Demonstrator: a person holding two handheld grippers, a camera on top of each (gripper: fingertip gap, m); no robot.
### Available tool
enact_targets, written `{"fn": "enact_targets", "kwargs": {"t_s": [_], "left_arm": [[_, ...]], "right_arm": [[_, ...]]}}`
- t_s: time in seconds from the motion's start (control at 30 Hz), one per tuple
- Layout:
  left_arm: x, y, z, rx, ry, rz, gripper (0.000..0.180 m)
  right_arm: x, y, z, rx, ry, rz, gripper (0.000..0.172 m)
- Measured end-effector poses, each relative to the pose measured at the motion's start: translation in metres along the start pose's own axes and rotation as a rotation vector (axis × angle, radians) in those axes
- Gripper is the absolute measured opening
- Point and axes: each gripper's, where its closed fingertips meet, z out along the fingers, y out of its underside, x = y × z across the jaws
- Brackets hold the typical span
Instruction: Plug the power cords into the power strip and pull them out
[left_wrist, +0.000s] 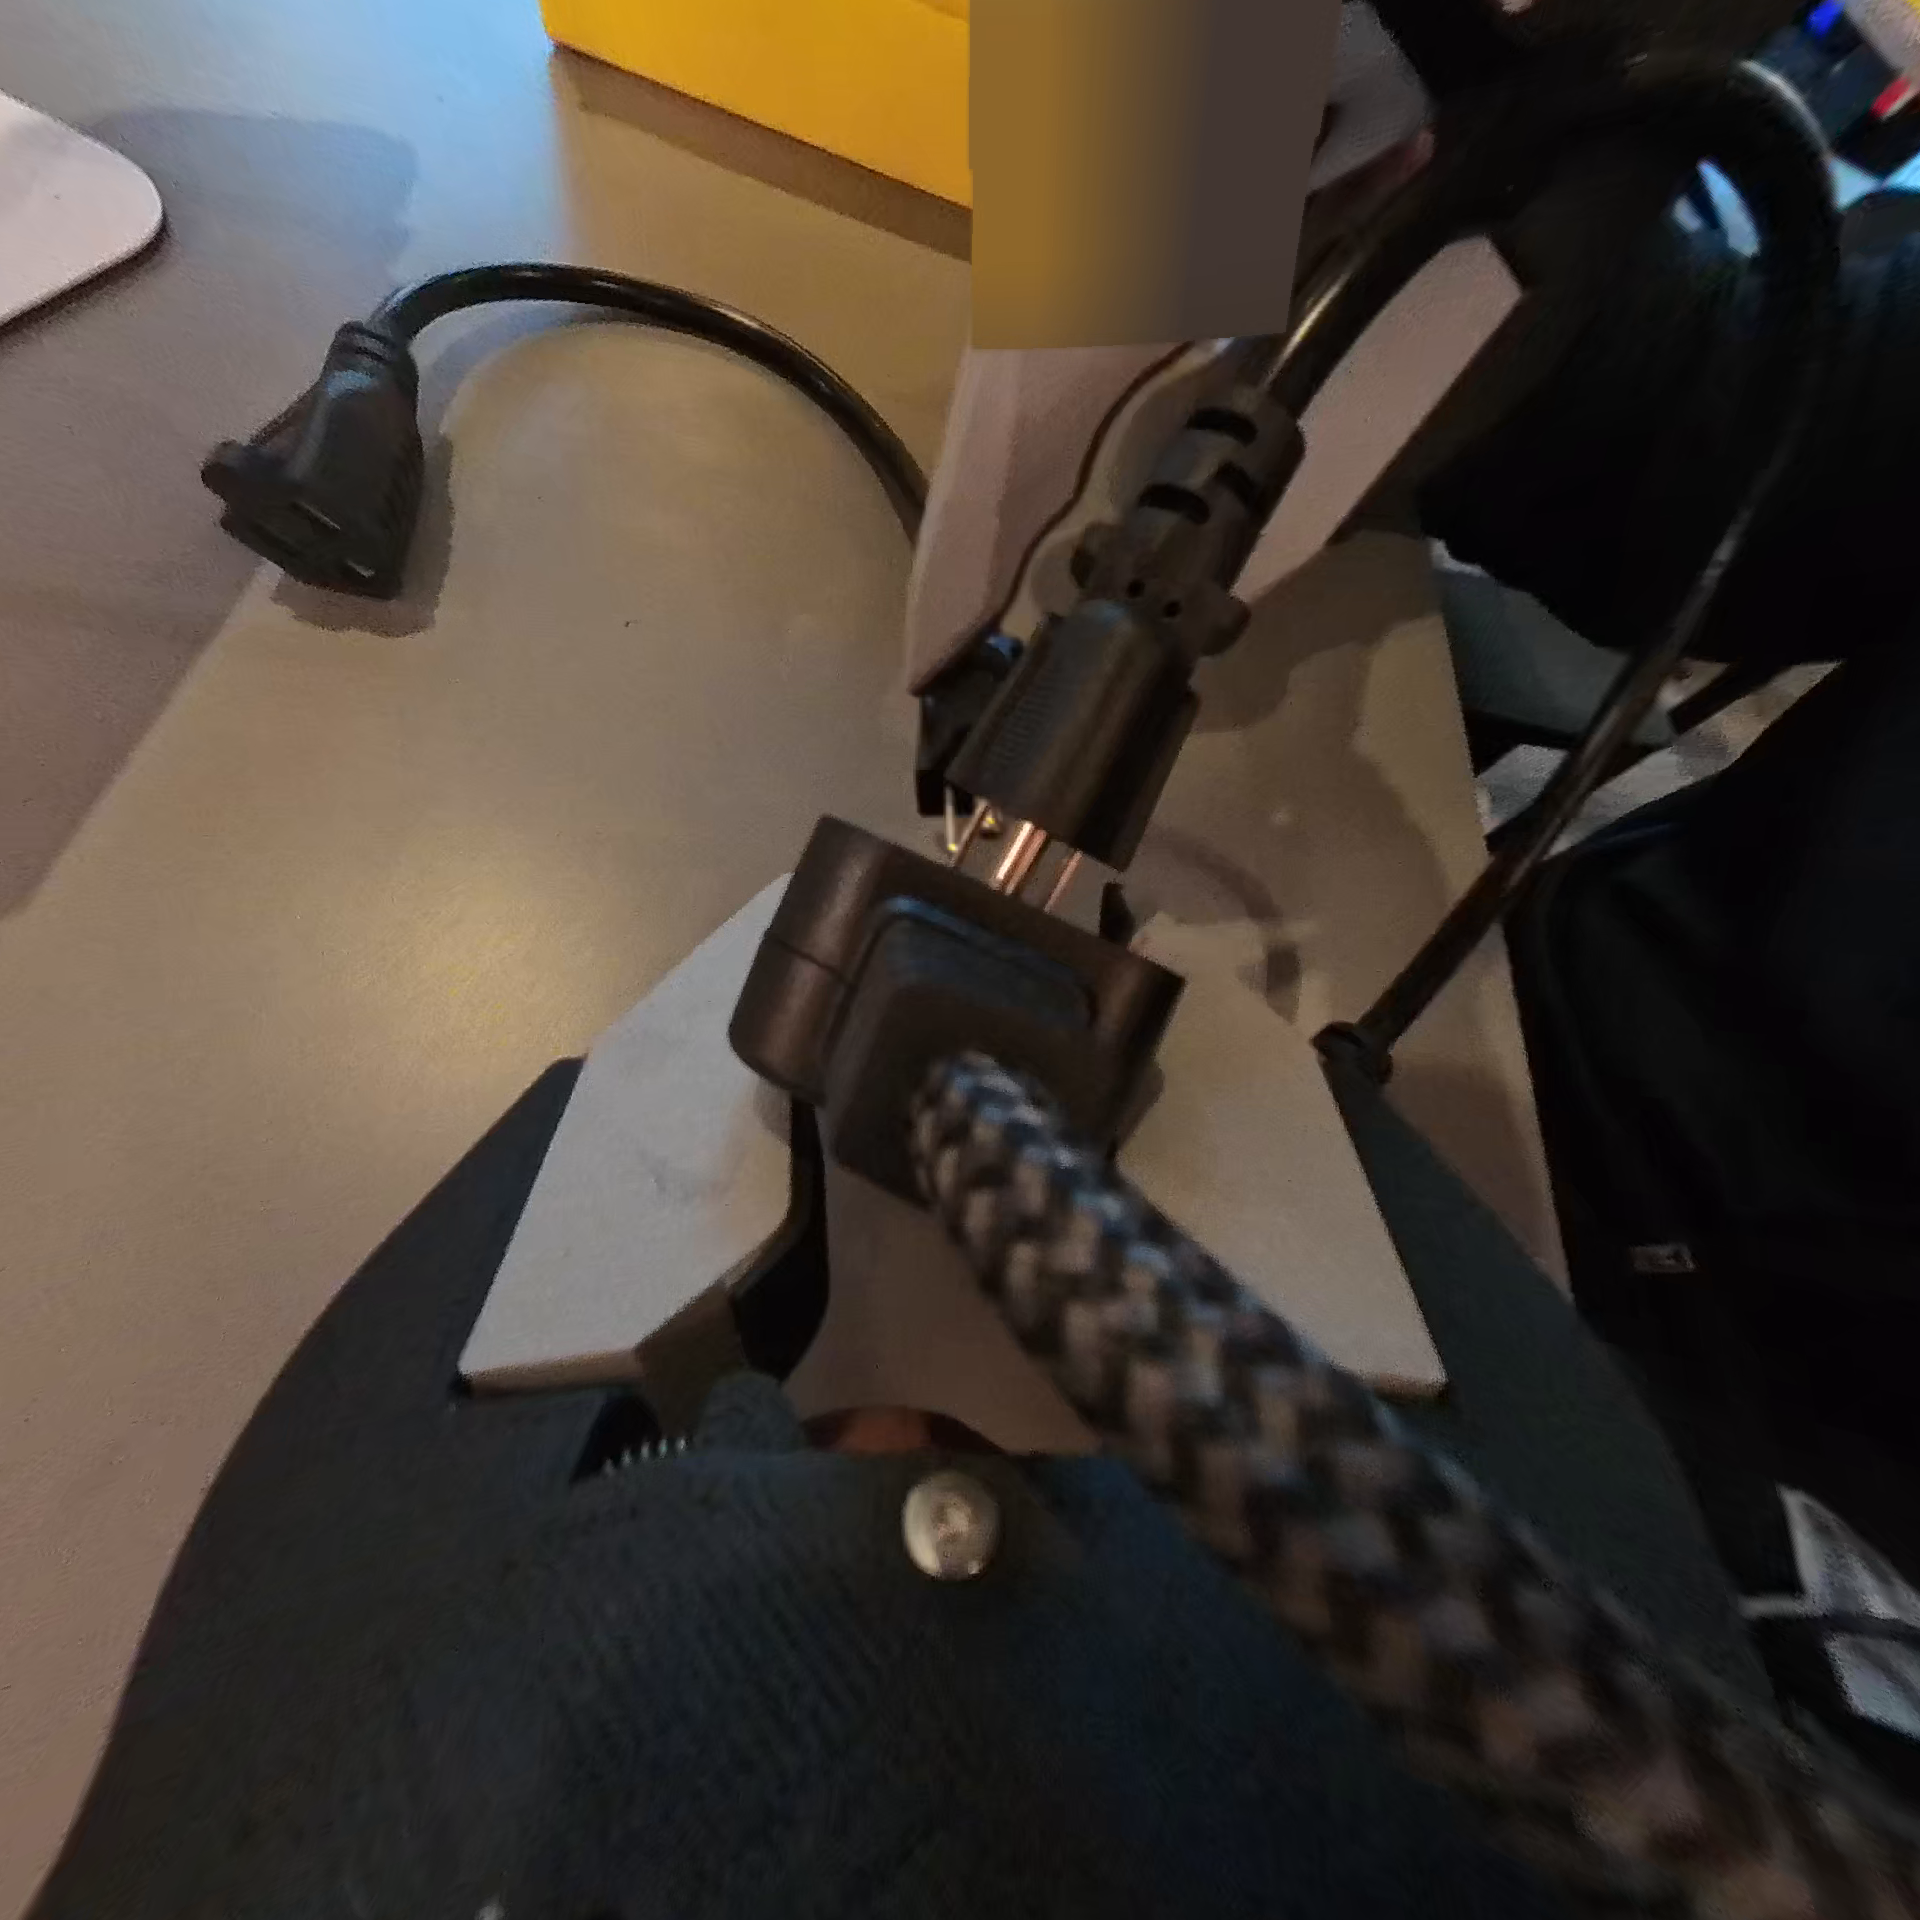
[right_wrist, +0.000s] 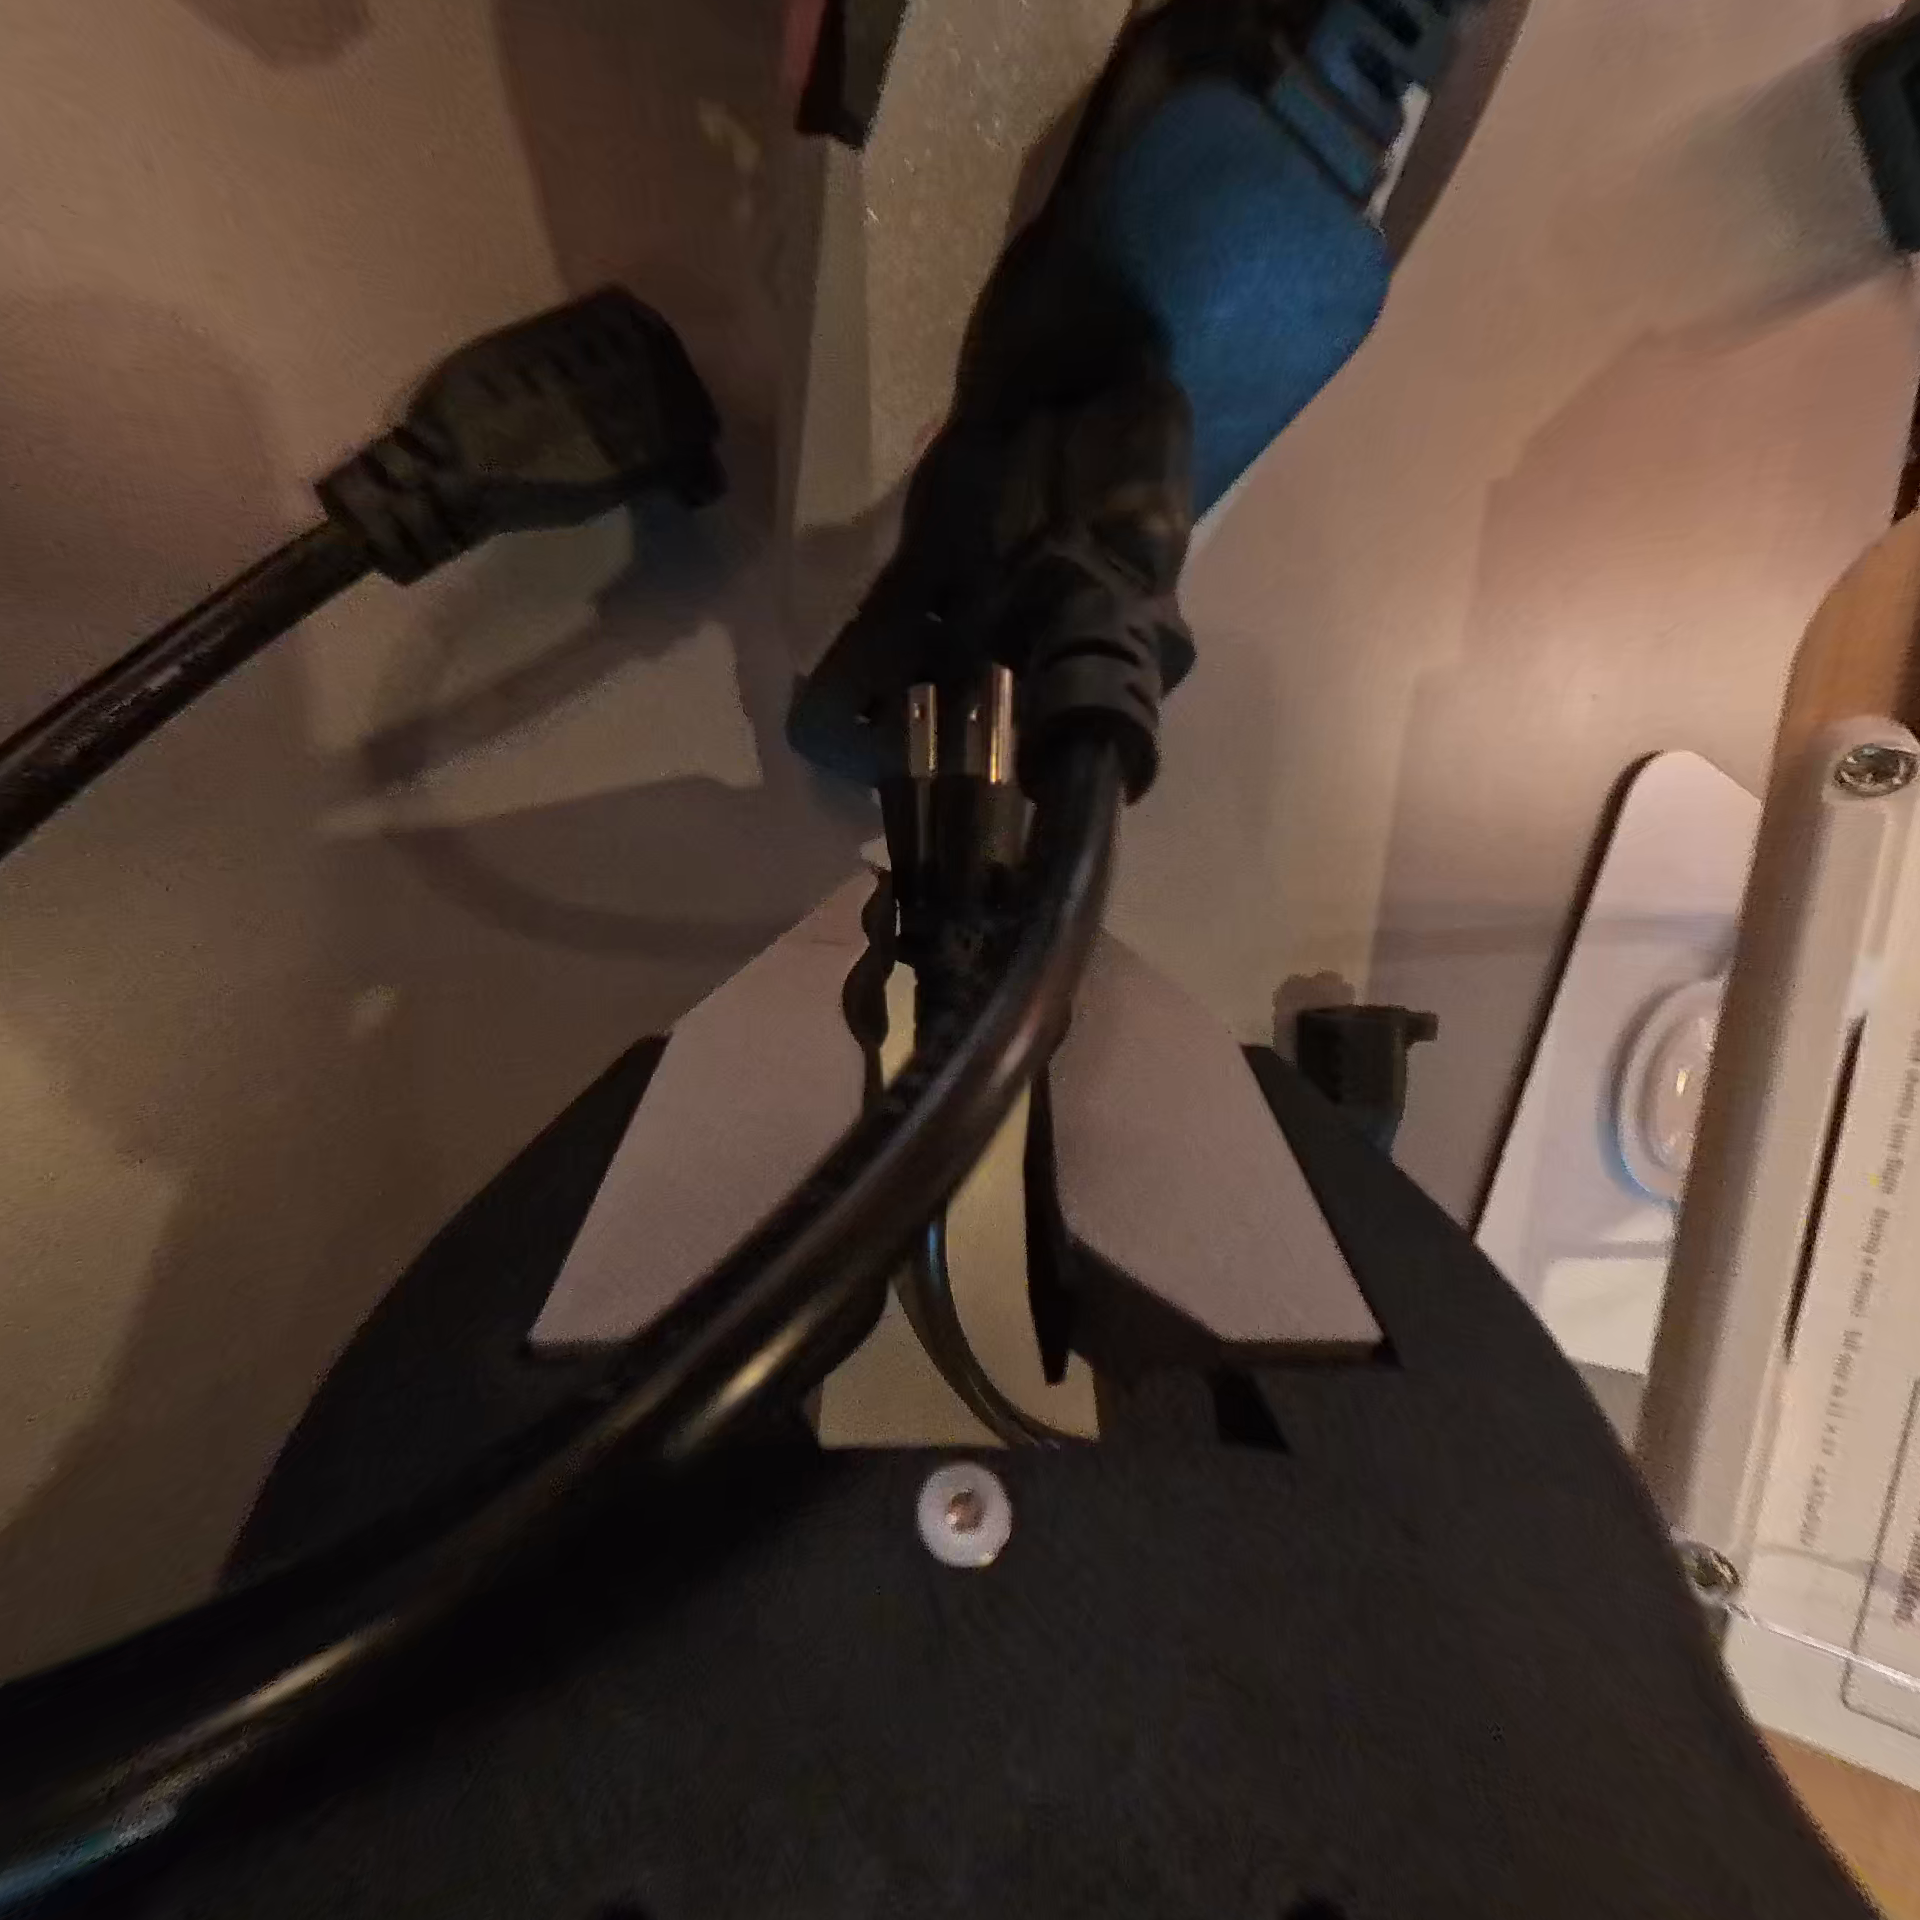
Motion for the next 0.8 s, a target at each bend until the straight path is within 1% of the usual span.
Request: {"fn": "enact_targets", "kwargs": {"t_s": [0.07,0.17,0.23,0.3,0.4,0.47,0.6,0.63,0.73,0.8], "left_arm": [[-0.001,0.000,-0.001,-0.003,-0.017,0.018,0.055],[-0.002,-0.001,-0.001,0.001,-0.028,-0.002,0.054],[-0.002,-0.001,0.001,0.005,-0.027,-0.015,0.054],[0.001,-0.002,0.003,0.002,-0.016,-0.022,0.054],[0.003,-0.002,0.005,0.002,-0.011,-0.046,0.054],[0.003,-0.002,0.006,0.000,-0.013,-0.058,0.054],[0.002,-0.002,0.007,-0.008,-0.021,-0.077,0.054],[0.003,-0.002,0.007,-0.009,-0.022,-0.082,0.051],[0.003,-0.006,0.004,0.006,-0.028,-0.085,0.050],[0.001,-0.011,0.000,0.035,-0.040,-0.094,0.047]], "right_arm": [[0.003,0.002,-0.001,0.004,0.018,0.024,0.020],[0.005,0.001,-0.001,0.038,0.011,0.080,0.020],[0.008,-0.004,-0.003,0.073,0.022,0.089,0.020],[0.003,-0.009,-0.005,0.099,-0.002,0.082,0.020],[0.001,-0.008,-0.005,0.081,-0.009,0.082,0.020],[0.000,-0.006,-0.006,0.050,-0.016,0.082,0.020],[0.001,-0.001,-0.010,-0.067,-0.027,0.052,0.020],[0.001,0.000,-0.011,-0.104,-0.026,0.045,0.020],[0.001,0.001,-0.016,-0.196,-0.039,0.030,0.019],[-0.003,-0.004,-0.019,-0.216,-0.075,0.045,0.020]]}}
